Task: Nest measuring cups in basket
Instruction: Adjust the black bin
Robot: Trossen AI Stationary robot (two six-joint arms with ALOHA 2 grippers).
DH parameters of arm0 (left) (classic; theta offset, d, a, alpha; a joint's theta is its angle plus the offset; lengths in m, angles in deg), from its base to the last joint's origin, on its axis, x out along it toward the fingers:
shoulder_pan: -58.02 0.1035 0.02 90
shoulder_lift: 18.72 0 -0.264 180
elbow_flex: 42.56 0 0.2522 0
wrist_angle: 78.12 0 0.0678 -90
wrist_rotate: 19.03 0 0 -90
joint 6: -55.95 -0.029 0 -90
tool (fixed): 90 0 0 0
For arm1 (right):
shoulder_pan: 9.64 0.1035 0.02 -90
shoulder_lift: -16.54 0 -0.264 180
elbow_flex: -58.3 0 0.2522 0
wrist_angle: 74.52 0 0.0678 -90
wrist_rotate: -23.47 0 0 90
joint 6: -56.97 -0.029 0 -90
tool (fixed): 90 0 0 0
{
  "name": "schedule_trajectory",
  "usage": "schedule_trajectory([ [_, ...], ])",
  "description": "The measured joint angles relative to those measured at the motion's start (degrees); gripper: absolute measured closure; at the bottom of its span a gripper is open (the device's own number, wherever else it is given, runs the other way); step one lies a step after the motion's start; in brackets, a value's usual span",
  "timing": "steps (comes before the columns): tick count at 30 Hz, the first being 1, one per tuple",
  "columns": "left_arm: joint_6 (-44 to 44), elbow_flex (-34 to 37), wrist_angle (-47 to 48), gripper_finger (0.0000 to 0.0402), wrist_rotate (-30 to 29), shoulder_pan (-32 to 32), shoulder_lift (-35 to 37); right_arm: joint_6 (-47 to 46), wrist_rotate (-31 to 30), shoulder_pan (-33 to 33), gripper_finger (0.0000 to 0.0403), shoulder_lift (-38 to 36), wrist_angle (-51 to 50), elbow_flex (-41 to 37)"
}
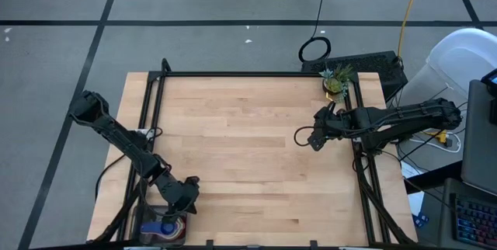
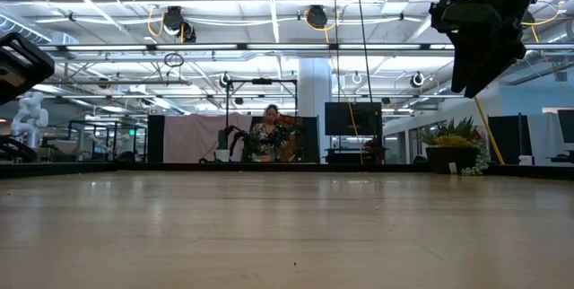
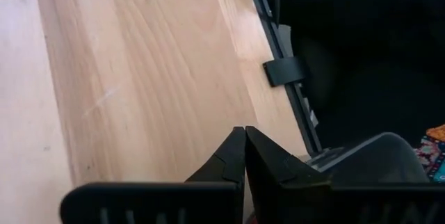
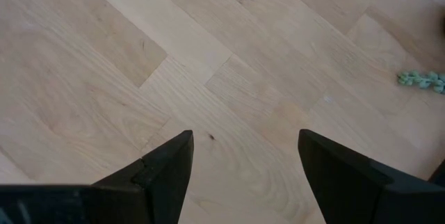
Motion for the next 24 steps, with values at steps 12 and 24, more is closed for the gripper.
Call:
schedule_trajectory([
  [12, -7.24, 0.35, 4.47, 0.0392, -5.04, 4.7, 7.92, -0.2, -0.04, 0.01, 0.0149, -0.02, 0.0, 0.0],
  [24, -1.77, 0.2, 3.94, 0.0392, -2.07, -0.92, 7.54, -0.08, -0.07, 0.02, 0.0149, -0.01, -0.01, 0.0],
])
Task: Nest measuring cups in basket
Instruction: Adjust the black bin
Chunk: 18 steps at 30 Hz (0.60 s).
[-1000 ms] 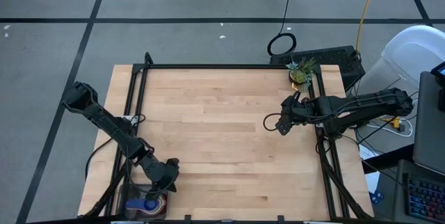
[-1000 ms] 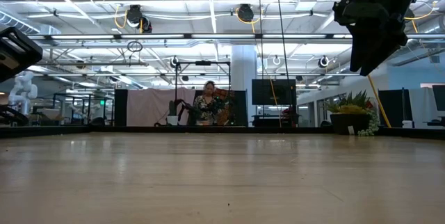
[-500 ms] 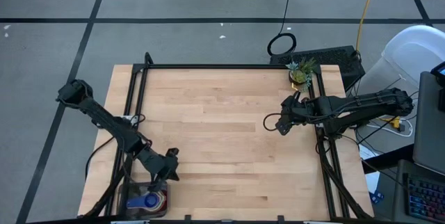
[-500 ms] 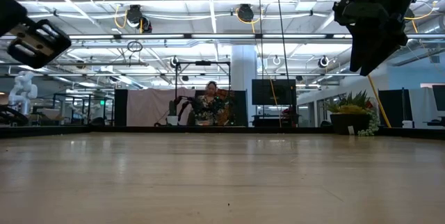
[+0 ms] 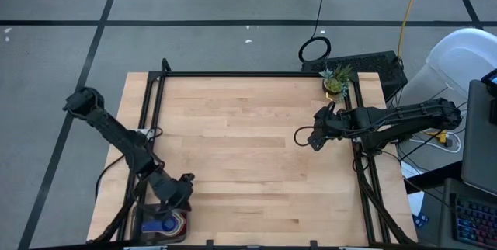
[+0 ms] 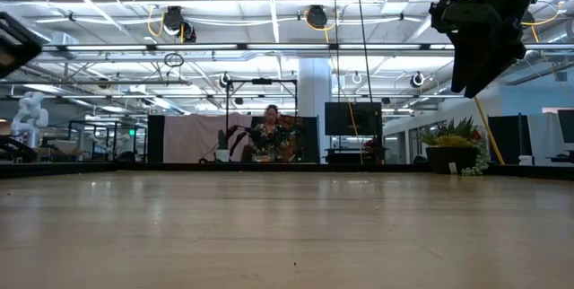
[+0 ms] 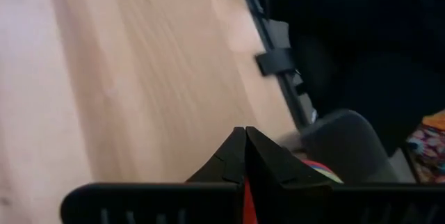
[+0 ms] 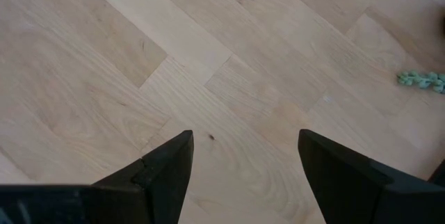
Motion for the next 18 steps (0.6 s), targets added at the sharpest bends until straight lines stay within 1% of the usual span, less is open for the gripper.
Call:
schedule_trajectory([
  [10, 8.84, -0.11, -1.13, 0.0392, -0.17, -8.11, 0.08, 0.02, 0.02, -0.01, 0.0149, -0.01, 0.0, 0.0],
  [14, 9.16, -0.11, -1.09, 0.0392, -2.44, -8.96, 0.12, 0.06, 0.0, -0.02, 0.0149, 0.01, 0.01, 0.0],
  [18, 7.17, -0.11, -2.59, 0.0392, -3.76, -8.37, 0.76, 0.06, 0.0, 0.0, 0.0149, -0.01, 0.01, 0.0],
])
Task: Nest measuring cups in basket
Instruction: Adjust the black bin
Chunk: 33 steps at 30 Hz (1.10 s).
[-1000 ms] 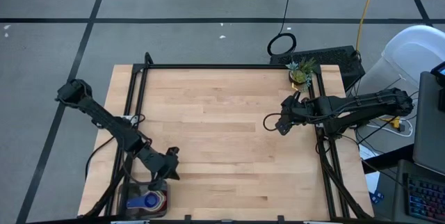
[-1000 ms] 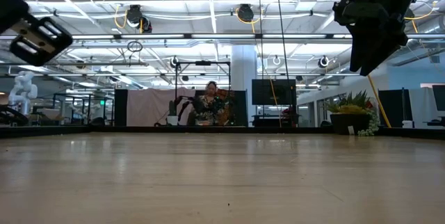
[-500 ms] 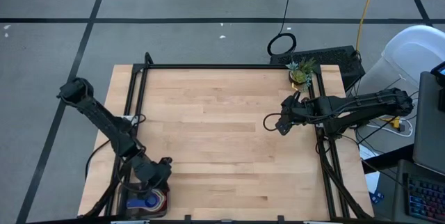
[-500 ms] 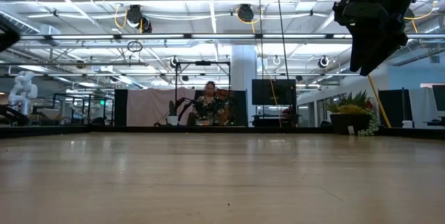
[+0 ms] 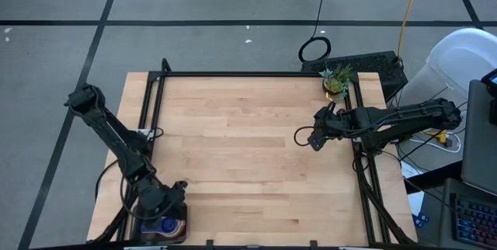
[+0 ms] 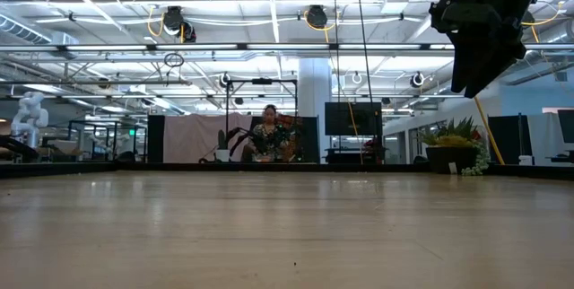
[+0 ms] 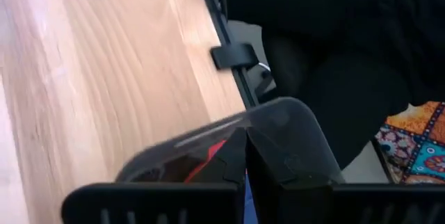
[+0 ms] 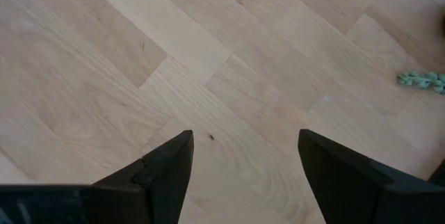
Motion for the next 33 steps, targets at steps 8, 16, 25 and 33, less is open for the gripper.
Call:
schedule_trajectory([
  [8, -5.75, 0.0, 8.15, 0.0392, -8.6, 2.64, 5.65, 0.02, 0.02, 0.0, 0.0149, 0.02, 0.0, 0.0],
  [16, -2.61, 0.11, 24.49, 0.0392, -9.02, 6.59, 6.65, -0.05, 0.04, -0.02, 0.0149, 0.02, -0.02, 0.0],
  [25, -2.69, 0.13, 15.9, 0.0392, -5.18, 3.89, 3.16, -0.29, 0.26, -0.02, 0.0149, 0.01, -0.02, 0.0],
  [33, -0.74, 0.13, 16.31, 0.0392, -3.92, 2.71, 2.94, -0.22, 0.26, -0.01, 0.0149, 0.01, -0.02, 0.0],
])
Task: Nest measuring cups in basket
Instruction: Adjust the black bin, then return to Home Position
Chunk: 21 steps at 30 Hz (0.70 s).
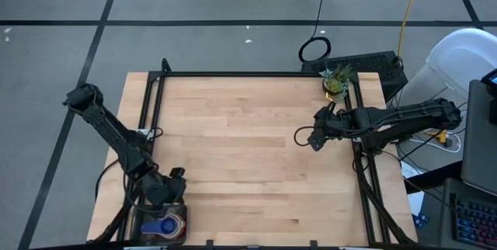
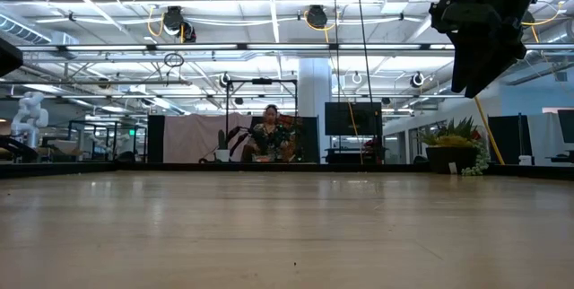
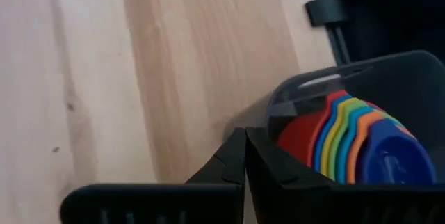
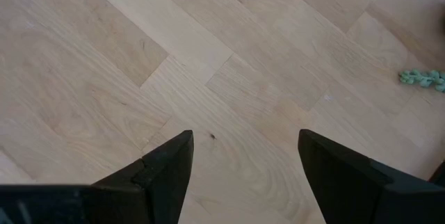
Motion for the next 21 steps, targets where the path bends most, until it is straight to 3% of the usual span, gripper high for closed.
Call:
schedule_trajectory([
  [9, 1.72, 0.02, -0.2, 0.0392, 0.95, -1.67, 0.02, 0.02, 0.0, -0.01, 0.0149, 0.01, 0.0, 0.0],
  [16, 0.27, 0.02, 5.3, 0.0392, -5.34, 0.69, 0.6, -0.11, -0.02, -0.01, 0.0149, -0.01, 0.0, 0.0],
  [21, -3.72, 0.02, 6.01, 0.0392, -12.93, 4.42, 2.07, -0.64, -0.21, 0.0, 0.0149, 0.0, 0.02, 0.0],
])
